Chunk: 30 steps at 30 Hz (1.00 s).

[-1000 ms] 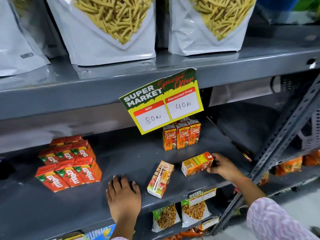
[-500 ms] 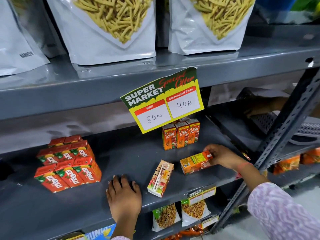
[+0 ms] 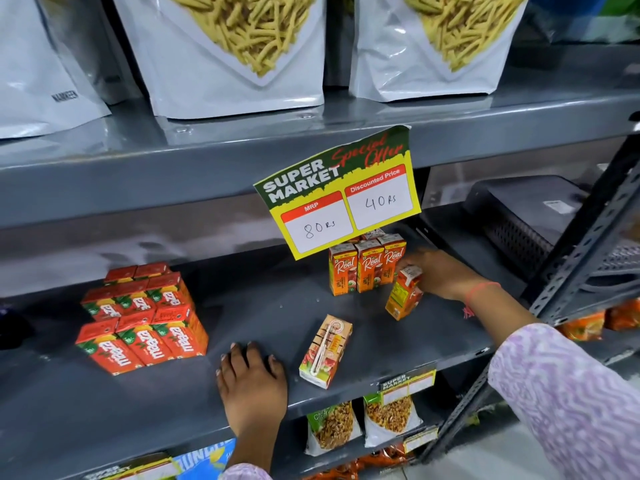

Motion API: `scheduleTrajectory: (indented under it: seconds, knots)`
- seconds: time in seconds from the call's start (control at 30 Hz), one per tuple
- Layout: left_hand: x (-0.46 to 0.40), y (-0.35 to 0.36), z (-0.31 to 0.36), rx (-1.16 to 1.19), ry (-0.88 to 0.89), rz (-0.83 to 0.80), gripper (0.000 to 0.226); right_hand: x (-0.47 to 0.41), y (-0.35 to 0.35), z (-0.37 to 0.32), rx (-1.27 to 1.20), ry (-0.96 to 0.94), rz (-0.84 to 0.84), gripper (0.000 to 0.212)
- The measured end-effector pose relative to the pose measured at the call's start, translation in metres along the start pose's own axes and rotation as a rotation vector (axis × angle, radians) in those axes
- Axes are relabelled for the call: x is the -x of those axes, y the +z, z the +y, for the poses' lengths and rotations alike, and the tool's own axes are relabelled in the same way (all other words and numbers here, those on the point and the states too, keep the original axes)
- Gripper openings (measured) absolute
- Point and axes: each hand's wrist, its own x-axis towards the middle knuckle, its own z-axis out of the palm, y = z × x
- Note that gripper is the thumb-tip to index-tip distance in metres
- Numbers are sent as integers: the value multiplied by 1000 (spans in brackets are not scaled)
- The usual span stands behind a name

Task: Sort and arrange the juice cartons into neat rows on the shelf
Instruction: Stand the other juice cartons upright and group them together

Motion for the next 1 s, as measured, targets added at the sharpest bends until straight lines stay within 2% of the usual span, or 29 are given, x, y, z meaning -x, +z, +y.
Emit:
scheduleTrajectory:
  seconds: [0.17, 0.27, 0.4, 0.47, 0.57, 0.67, 0.73, 0.8, 0.9, 1.0]
  knots:
    - [0, 1, -1, -1, -16, -10, 46, -4, 3, 0, -1, -98, 12, 46]
    - [0, 1, -1, 7, -14, -21, 44, -8, 12, 3, -137, -107, 56, 46]
    - [0, -3, 0, -6, -29, -83, 44, -4, 24, 6, -378, 57, 57, 63]
    - [0, -4, 1, 3, -27, -72, 45, 3, 32, 7, -581, 93, 126, 70]
    - [0, -2, 0, 4, -26, -61, 44, 16, 50, 11, -848, 233, 238, 96]
    - [0, 1, 0, -1, 5, -9, 49, 32, 74, 11, -882, 370, 229, 101]
    - [1, 3, 1, -9, 26, 6, 59, 36, 85, 10, -849, 382, 224, 95]
    - [0, 4, 1, -4, 18, -7, 60, 34, 91, 9, -803, 389, 259, 81]
    - [-1, 3, 0, 3, 5, -13, 52, 31, 92, 8, -736, 411, 298, 66]
    - [-1, 3, 0, -14, -28, -18, 44, 31, 91, 7, -713, 425, 316, 60]
